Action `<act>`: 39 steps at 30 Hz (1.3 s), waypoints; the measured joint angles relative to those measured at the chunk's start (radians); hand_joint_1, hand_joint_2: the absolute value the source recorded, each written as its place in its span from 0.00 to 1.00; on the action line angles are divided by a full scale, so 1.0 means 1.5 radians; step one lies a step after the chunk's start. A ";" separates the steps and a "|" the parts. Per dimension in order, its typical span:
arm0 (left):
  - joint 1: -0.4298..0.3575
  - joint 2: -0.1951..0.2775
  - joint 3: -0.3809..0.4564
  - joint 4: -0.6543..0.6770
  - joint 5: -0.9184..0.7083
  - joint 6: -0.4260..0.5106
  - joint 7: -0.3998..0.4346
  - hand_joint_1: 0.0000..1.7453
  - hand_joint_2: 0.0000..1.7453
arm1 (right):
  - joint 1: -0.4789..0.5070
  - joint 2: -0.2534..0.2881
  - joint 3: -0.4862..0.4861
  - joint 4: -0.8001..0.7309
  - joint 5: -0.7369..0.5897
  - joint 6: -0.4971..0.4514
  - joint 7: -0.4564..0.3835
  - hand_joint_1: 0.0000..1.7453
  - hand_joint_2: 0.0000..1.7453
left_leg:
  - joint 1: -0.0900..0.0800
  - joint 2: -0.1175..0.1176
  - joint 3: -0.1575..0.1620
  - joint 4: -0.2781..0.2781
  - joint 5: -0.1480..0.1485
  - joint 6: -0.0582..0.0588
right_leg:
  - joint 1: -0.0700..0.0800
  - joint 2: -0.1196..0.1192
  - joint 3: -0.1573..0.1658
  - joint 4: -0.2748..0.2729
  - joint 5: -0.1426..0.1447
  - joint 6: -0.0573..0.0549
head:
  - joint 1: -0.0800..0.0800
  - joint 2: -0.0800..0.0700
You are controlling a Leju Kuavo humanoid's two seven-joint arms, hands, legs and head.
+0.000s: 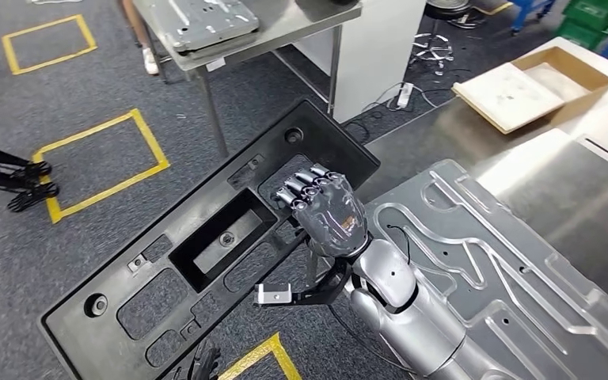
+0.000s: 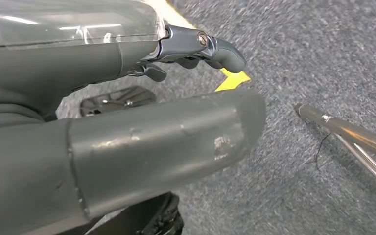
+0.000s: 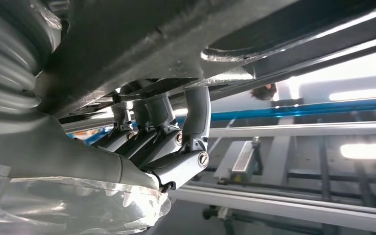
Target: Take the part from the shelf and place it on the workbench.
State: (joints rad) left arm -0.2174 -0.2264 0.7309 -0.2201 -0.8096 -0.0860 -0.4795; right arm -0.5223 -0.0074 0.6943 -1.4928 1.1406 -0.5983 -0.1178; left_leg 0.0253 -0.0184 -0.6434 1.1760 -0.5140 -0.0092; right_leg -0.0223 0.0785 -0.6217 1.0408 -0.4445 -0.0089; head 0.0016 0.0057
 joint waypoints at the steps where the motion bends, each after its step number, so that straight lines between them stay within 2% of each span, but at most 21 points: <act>1: 0.000 0.000 0.000 0.000 0.000 0.001 0.000 0.00 0.00 | 0.000 0.000 0.000 0.000 0.000 0.000 0.000 1.00 1.00 | 0.002 -0.018 0.016 -0.039 0.017 0.001 | 0.000 0.008 -0.002 0.004 -0.001 0.003 | 0.000 0.000; 3: 0.000 0.001 -0.001 0.000 0.000 0.003 0.000 0.00 0.00 | -0.001 0.000 0.000 0.000 0.002 -0.001 0.000 1.00 1.00 | 0.003 -0.043 0.033 -0.079 0.025 0.003 | 0.000 0.024 -0.009 0.009 -0.001 0.012 | 0.000 0.000; 5: 0.000 0.001 -0.003 0.000 0.000 0.005 0.000 0.00 0.00 | 0.000 0.000 -0.002 -0.001 0.004 -0.002 0.000 1.00 1.00 | 0.002 -0.037 0.034 -0.084 0.025 0.009 | -0.003 0.038 -0.015 0.006 0.005 0.022 | 0.000 0.000; 6: 0.000 0.002 -0.004 0.000 -0.001 0.006 0.000 0.00 0.00 | 0.001 0.000 -0.003 -0.001 0.005 -0.003 0.000 1.00 1.00 | 0.002 -0.029 0.034 -0.087 0.028 0.013 | -0.003 0.034 -0.018 0.007 0.005 0.026 | 0.000 0.000; 8: -0.002 0.002 -0.006 0.000 -0.002 0.007 0.000 0.00 0.00 | 0.000 0.000 -0.005 -0.002 0.005 -0.004 0.000 1.00 1.00 | 0.004 -0.012 0.036 -0.094 0.033 0.023 | 0.000 0.003 -0.033 0.037 -0.016 0.031 | 0.002 0.000; 10: -0.002 0.002 -0.008 0.000 -0.003 0.007 0.000 0.00 0.00 | 0.000 0.000 -0.006 -0.002 0.005 -0.004 0.000 1.00 1.00 | -0.001 0.006 0.036 -0.094 0.033 0.028 | 0.001 -0.035 -0.068 0.114 -0.055 0.032 | 0.003 0.000; 12: 0.000 0.003 -0.010 0.000 -0.004 0.008 0.000 0.00 0.00 | 0.000 0.000 -0.006 -0.001 0.005 -0.004 0.000 1.00 1.00 | -0.005 0.026 0.036 -0.094 0.032 0.031 | 0.000 -0.047 -0.095 0.173 -0.073 0.033 | 0.003 0.000; 14: -0.001 0.003 -0.011 0.000 -0.004 0.008 0.000 0.00 0.00 | 0.000 0.000 -0.006 -0.001 0.005 -0.004 0.000 1.00 1.00 | -0.007 0.042 0.037 -0.094 0.031 0.031 | 0.002 -0.053 -0.076 0.140 -0.045 0.029 | 0.003 0.000; 16: -0.003 0.003 -0.013 0.000 -0.004 0.008 0.000 0.00 0.00 | -0.001 0.000 -0.006 -0.001 0.005 -0.004 0.000 1.00 1.00 | -0.010 0.056 0.040 -0.094 0.028 0.030 | 0.009 -0.075 -0.028 0.050 -0.010 0.019 | 0.003 0.000; 18: -0.005 0.003 -0.015 0.000 -0.004 0.008 0.000 0.00 0.00 | -0.002 0.001 -0.006 -0.002 0.005 -0.004 0.000 1.00 1.00 | -0.013 0.067 0.041 -0.094 0.027 0.026 | 0.017 -0.091 -0.004 0.000 0.001 0.010 | 0.003 0.000; 20: -0.005 0.003 -0.017 0.000 -0.005 0.008 0.000 0.00 0.00 | -0.003 0.001 -0.006 -0.002 0.005 -0.005 0.000 1.00 1.00 | -0.014 0.079 0.044 -0.096 0.026 0.020 | 0.020 -0.081 -0.005 -0.003 0.003 0.006 | 0.003 0.000; 22: -0.007 0.002 -0.019 0.000 -0.005 0.009 0.000 0.00 0.00 | -0.004 0.002 -0.006 -0.002 0.005 -0.005 0.000 1.00 1.00 | -0.012 0.070 0.045 -0.090 0.017 0.013 | 0.014 -0.068 -0.001 -0.011 0.007 0.000 | 0.003 0.000; 24: -0.009 0.003 -0.020 0.000 -0.006 0.010 0.000 0.00 0.00 | -0.007 0.004 -0.006 -0.002 0.005 -0.005 0.000 1.00 1.00 | -0.010 0.038 0.024 -0.038 -0.016 0.008 | 0.009 -0.057 0.003 -0.018 0.012 -0.006 | 0.003 0.000; 26: -0.008 0.004 -0.021 0.000 -0.006 0.010 0.000 0.00 0.00 | -0.010 0.007 -0.005 -0.002 0.005 -0.005 0.000 1.00 1.00 | -0.009 0.020 -0.016 0.047 -0.056 0.006 | 0.009 -0.042 0.002 -0.017 0.013 -0.009 | 0.003 0.000; 28: -0.006 0.005 -0.021 0.000 -0.006 0.011 0.000 0.00 0.00 | -0.009 0.007 -0.005 -0.001 0.005 -0.005 0.000 1.00 1.00 | -0.008 0.018 -0.032 0.081 -0.056 0.004 | 0.008 -0.026 0.000 -0.014 0.013 -0.009 | 0.003 0.000; 30: -0.007 0.006 -0.021 0.000 -0.006 0.011 0.000 0.00 0.00 | -0.009 0.007 -0.005 0.000 0.005 -0.005 0.000 1.00 1.00 | -0.004 0.009 -0.005 0.022 -0.013 0.002 | 0.007 -0.008 -0.002 -0.007 0.011 -0.006 | 0.003 0.000; 32: -0.007 0.007 -0.021 0.000 -0.006 0.011 0.000 0.00 0.00 | -0.010 0.008 -0.005 0.000 0.005 -0.005 0.000 1.00 1.00 | 0.001 -0.021 0.028 -0.053 0.017 0.002 | 0.007 0.008 -0.008 0.003 0.009 0.000 | 0.003 0.000; 34: -0.007 0.007 -0.021 0.000 -0.006 0.011 0.000 0.00 0.00 | -0.011 0.009 -0.005 0.000 0.005 -0.005 0.000 1.00 1.00 | 0.002 -0.039 0.038 -0.078 0.018 0.004 | 0.006 0.023 -0.016 0.008 0.010 0.009 | 0.003 0.000; 36: -0.007 0.006 -0.022 0.000 -0.006 0.011 0.000 0.00 0.00 | -0.011 0.009 -0.005 0.000 0.005 -0.005 0.000 1.00 1.00 | 0.001 -0.026 0.038 -0.081 0.023 0.012 | 0.003 0.034 -0.022 0.007 0.014 0.018 | 0.003 0.000; 37: -0.009 0.006 -0.022 0.000 -0.006 0.011 0.000 0.00 0.00 | -0.011 0.008 -0.005 -0.001 0.005 -0.005 0.000 1.00 1.00 | 0.001 -0.018 0.039 -0.084 0.026 0.018 | 0.004 0.026 -0.025 0.012 0.011 0.021 | 0.003 0.000; 39: -0.010 0.005 -0.022 0.000 -0.006 0.011 0.000 0.00 0.00 | -0.012 0.008 -0.005 -0.002 0.005 -0.005 0.000 1.00 1.00 | 0.002 -0.001 0.040 -0.090 0.030 0.027 | 0.005 -0.009 -0.047 0.057 -0.016 0.025 | 0.006 0.000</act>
State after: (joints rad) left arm -0.2325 -0.2190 0.6977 -0.2205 -0.8190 -0.0690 -0.4796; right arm -0.5403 0.0045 0.6864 -1.4951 1.1487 -0.6058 -0.1183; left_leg 0.0280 -0.0204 -0.5831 1.0411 -0.4695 0.0306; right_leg -0.0142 0.0649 -0.6919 1.1260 -0.4688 0.0294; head 0.0107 0.0057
